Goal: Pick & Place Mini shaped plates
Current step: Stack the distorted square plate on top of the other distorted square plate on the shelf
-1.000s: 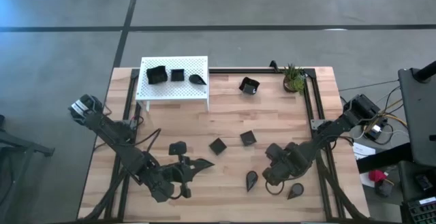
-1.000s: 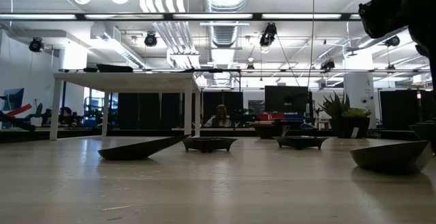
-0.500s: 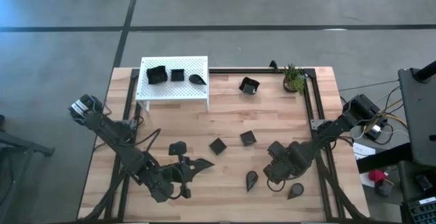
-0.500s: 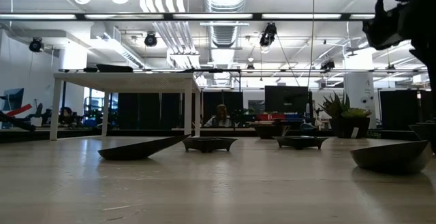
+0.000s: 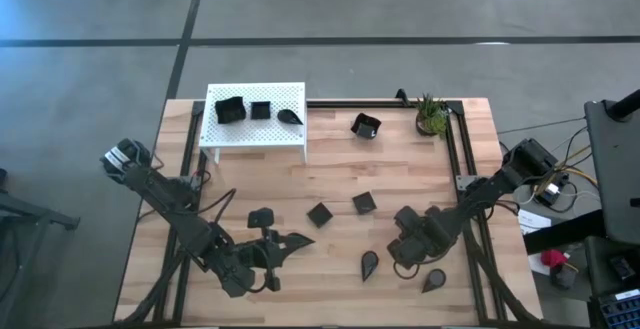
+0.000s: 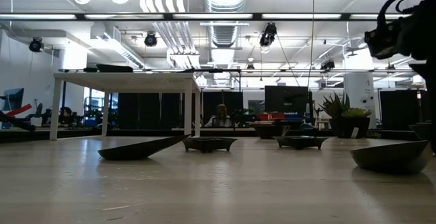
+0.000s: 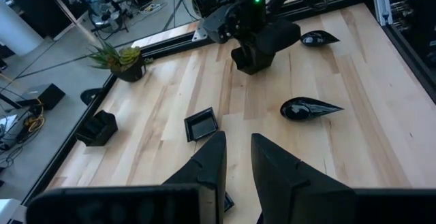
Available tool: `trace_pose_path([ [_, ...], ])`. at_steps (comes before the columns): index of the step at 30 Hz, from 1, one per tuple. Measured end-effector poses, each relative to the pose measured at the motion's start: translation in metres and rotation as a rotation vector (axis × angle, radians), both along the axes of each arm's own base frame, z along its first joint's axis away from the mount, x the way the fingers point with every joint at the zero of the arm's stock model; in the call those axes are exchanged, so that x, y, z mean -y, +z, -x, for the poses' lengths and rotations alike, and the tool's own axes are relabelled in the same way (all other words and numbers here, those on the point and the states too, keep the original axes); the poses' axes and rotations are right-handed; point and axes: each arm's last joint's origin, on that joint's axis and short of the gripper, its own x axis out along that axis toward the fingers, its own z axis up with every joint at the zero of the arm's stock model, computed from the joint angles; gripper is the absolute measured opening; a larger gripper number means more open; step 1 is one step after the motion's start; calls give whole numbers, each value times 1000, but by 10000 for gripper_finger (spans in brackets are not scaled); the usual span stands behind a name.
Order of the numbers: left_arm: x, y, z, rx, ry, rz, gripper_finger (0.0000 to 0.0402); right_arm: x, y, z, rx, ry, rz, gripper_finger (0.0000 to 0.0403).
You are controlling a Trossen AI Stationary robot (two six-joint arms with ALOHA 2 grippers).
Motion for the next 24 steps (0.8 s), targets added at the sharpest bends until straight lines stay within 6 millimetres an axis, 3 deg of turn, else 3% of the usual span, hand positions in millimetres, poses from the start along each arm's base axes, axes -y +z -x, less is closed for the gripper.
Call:
trace_pose_path([
  [8, 0, 0, 0, 0, -1, 0, 65, 4, -15, 5, 26, -16, 10, 90],
  [16, 0, 0, 0, 0, -2, -2, 65, 6, -17, 6, 29, 0, 43, 16],
  [24, 0, 0, 0, 0, -2, -2, 65, 3, -10, 1, 44, 59, 50, 9],
])
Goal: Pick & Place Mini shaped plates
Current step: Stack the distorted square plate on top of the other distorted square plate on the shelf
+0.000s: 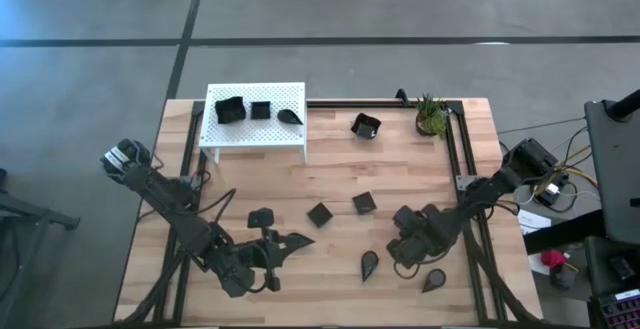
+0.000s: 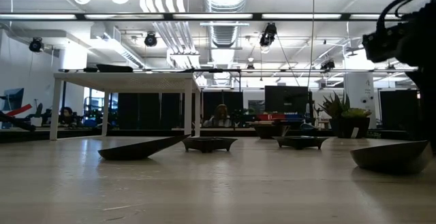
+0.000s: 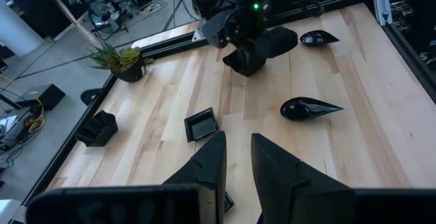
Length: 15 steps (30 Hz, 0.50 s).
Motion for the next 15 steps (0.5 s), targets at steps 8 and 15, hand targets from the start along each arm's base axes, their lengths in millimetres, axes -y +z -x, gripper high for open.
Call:
trace_pose_path([
  [8, 0, 0, 0, 0, 0, 0, 65, -7, 20, -13, 69, 71, 31, 8],
  [15, 0, 0, 0, 0, 1, 1, 65, -12, 38, -25, 152, 136, 78, 8],
])
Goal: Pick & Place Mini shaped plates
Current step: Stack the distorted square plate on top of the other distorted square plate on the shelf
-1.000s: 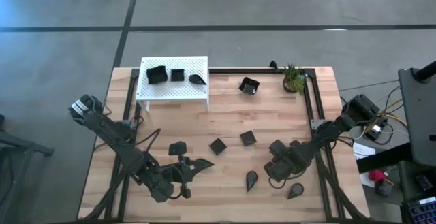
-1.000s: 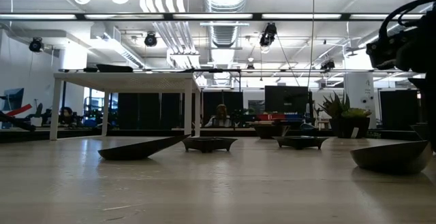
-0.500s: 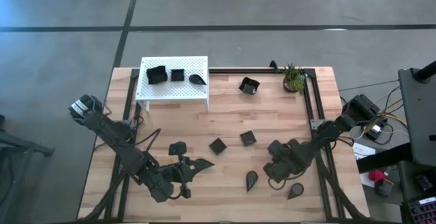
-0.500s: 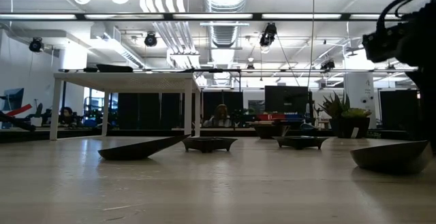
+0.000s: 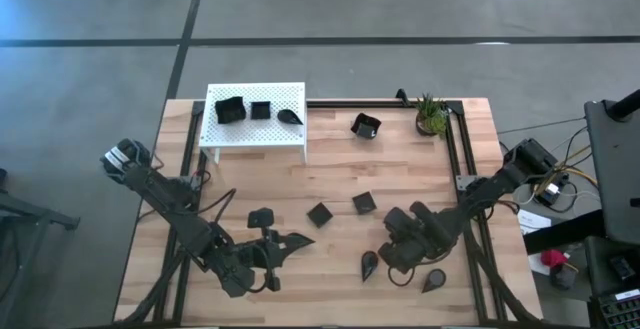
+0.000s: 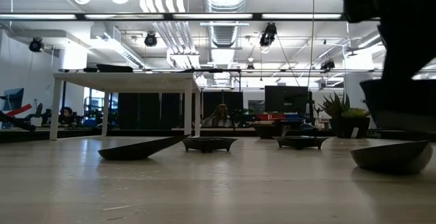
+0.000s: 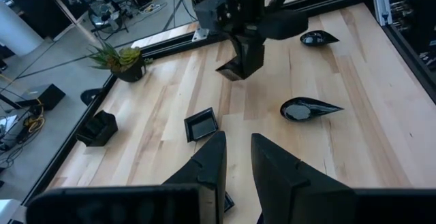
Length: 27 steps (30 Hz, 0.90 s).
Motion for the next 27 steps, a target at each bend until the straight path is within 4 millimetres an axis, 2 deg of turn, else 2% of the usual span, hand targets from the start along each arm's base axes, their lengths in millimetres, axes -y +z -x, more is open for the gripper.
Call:
trace_pose_path([
  [6, 0, 0, 0, 0, 0, 1, 65, 1, 16, -12, 95, 17, 76, 8],
  [15, 0, 0, 0, 1, 1, 2, 65, 15, 45, -37, 244, 24, 259, 8],
  [21, 0, 0, 0, 3, 4, 9, 65, 19, 54, -57, 325, 143, 290, 8],
  [27, 0, 0, 0, 0, -3, 19, 65, 21, 56, -62, 291, 273, 335, 8],
])
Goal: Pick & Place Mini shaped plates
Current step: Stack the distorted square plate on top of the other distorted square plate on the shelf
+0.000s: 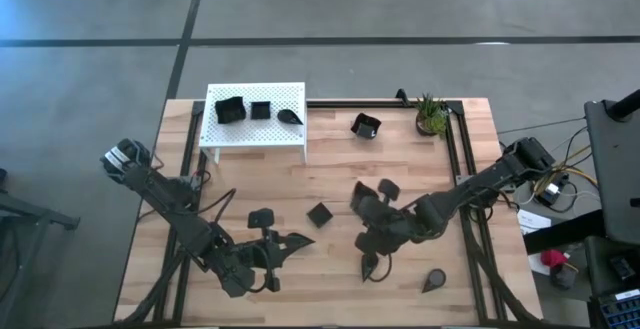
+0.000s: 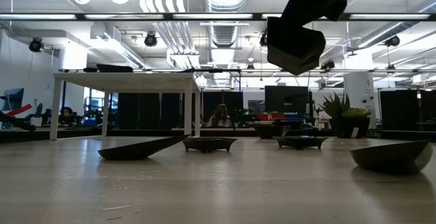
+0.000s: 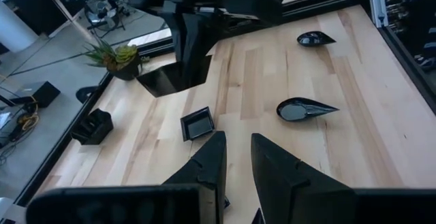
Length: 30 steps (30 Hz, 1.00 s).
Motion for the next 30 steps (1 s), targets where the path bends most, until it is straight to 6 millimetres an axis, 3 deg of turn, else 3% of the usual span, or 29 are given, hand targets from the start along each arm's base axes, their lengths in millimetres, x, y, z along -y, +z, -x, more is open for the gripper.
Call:
trace_pose_path([
  [10, -6, 0, -4, -49, -47, -171, 65, -4, 1, -3, -89, 259, 140, 8],
  [22, -31, 2, -29, -98, -162, -217, 65, -14, 6, -11, -102, 656, 226, 8],
  [30, -47, 5, -50, -53, -275, -228, 65, -15, 6, -11, -109, 734, 243, 8],
])
